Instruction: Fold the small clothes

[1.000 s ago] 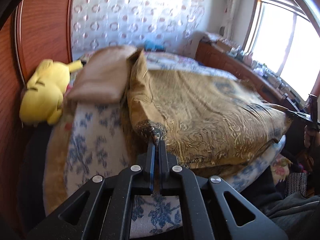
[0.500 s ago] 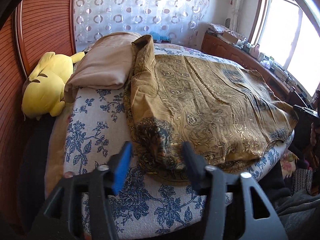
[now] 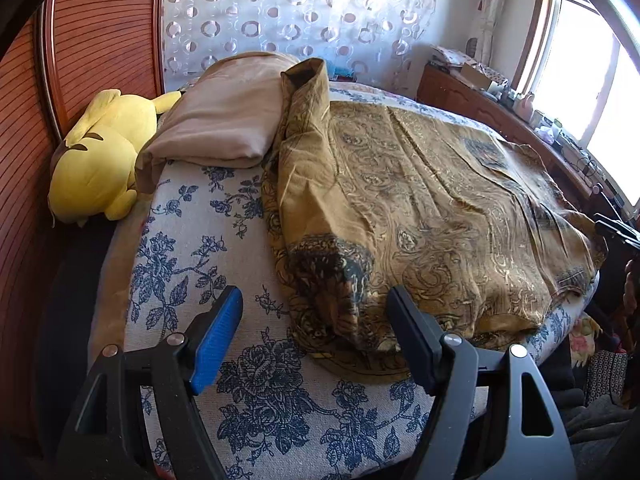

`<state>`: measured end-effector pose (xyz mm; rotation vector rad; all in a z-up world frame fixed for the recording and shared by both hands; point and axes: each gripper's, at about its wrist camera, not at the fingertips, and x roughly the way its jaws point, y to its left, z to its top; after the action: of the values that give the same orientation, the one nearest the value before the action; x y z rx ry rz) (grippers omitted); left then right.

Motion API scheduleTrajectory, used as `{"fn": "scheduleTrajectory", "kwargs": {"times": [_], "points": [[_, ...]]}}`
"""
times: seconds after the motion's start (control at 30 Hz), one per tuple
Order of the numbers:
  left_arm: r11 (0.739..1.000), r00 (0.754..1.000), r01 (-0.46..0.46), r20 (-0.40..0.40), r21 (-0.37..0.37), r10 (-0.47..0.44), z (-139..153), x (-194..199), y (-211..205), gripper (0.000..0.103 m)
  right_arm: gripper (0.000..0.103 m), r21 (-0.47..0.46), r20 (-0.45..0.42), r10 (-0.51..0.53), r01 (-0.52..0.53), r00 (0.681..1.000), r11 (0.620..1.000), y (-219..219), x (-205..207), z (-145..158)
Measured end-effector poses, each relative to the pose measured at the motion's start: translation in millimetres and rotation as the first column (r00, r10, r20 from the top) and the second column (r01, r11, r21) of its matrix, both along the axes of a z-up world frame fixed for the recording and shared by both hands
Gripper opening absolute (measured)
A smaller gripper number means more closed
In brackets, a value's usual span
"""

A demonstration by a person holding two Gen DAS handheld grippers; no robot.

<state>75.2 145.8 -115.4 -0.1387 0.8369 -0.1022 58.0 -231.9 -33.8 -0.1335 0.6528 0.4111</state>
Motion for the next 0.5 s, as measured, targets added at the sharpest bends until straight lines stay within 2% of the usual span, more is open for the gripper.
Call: {"fn": "scheduleTrajectory", "kwargs": {"times": [0.23,0.5], "points": [[1.0,1.0,-0.004,-0.012,0.0,0.004,-4.5,0.3,-1.3,0.075,0.056,0.015,-0.051,0.059,-0.059,0.997,0.998,34.9,16.8,-29.8],[0.999,1.0,-0.022,0.015,-0.028,0.022,1.4,0.1,3.1,0.075,0.059,-0.032,-0.072,0.043,-0.045,0.996,0.998,46.7,30.8,-53.3]]}}
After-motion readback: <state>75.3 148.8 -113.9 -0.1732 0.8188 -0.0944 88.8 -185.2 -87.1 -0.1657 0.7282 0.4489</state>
